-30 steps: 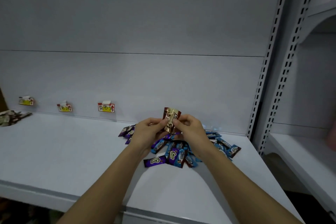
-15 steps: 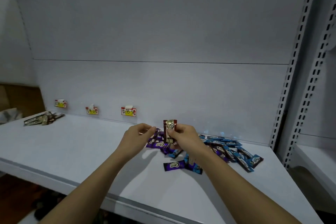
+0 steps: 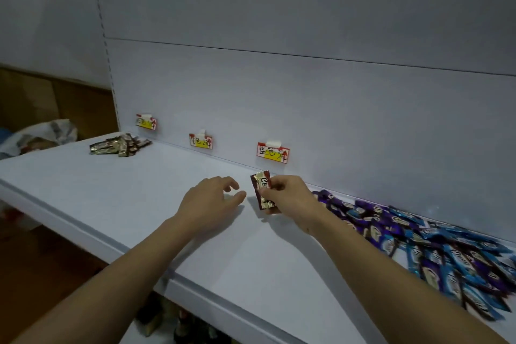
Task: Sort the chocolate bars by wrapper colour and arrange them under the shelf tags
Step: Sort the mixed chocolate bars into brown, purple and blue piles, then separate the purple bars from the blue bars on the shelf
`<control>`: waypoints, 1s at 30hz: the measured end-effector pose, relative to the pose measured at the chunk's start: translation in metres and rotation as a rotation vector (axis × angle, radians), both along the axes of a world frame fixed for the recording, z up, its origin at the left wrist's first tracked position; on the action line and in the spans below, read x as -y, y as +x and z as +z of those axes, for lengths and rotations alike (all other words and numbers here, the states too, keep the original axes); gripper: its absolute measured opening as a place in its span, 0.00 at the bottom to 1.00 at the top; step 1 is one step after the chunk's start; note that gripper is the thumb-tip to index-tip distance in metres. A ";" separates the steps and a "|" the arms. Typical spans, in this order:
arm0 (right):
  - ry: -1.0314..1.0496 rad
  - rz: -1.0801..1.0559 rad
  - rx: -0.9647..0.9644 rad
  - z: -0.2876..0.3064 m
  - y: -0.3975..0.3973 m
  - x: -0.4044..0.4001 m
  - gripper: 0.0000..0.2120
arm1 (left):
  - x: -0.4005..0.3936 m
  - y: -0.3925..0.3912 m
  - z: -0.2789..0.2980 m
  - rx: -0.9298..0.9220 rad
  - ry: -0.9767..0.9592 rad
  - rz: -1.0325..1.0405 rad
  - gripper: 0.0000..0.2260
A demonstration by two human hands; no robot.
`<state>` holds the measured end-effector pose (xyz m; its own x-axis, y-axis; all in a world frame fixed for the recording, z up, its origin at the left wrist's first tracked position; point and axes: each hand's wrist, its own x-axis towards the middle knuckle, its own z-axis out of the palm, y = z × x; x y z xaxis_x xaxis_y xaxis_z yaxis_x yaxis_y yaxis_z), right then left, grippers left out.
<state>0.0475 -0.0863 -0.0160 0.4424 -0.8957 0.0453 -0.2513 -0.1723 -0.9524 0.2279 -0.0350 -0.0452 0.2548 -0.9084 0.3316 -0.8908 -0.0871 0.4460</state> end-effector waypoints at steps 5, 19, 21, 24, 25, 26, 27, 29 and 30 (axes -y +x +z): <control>0.005 -0.034 0.009 -0.003 0.095 0.006 0.05 | -0.002 0.090 -0.009 0.023 0.039 0.012 0.16; -0.075 -0.015 -0.116 -0.015 0.390 0.024 0.08 | -0.026 0.341 -0.020 0.218 0.195 -0.018 0.23; -0.175 -0.036 -0.184 -0.017 0.417 0.029 0.09 | -0.025 0.342 -0.024 0.239 0.190 -0.049 0.24; -0.333 -0.036 -0.315 -0.020 0.445 0.037 0.09 | -0.022 0.341 -0.027 0.262 0.190 -0.051 0.24; -0.390 -0.038 -0.368 -0.021 0.450 0.039 0.10 | -0.021 0.342 -0.027 0.259 0.192 -0.049 0.24; -0.454 -0.051 -0.419 -0.022 0.454 0.040 0.10 | -0.021 0.342 -0.028 0.254 0.194 -0.047 0.25; -0.515 -0.065 -0.461 -0.023 0.457 0.041 0.11 | -0.022 0.343 -0.028 0.251 0.195 -0.043 0.25; -0.596 -0.079 -0.500 -0.022 0.458 0.041 0.11 | -0.022 0.343 -0.028 0.244 0.200 -0.043 0.26; -0.619 -0.081 -0.507 -0.020 0.457 0.040 0.11 | -0.022 0.343 -0.028 0.235 0.205 -0.045 0.26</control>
<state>0.5043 -0.1265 -0.0364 0.4771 -0.8040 0.3549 -0.6621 -0.5944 -0.4565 0.5707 -0.0127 -0.0727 0.1512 -0.9709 0.1856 -0.9724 -0.1123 0.2043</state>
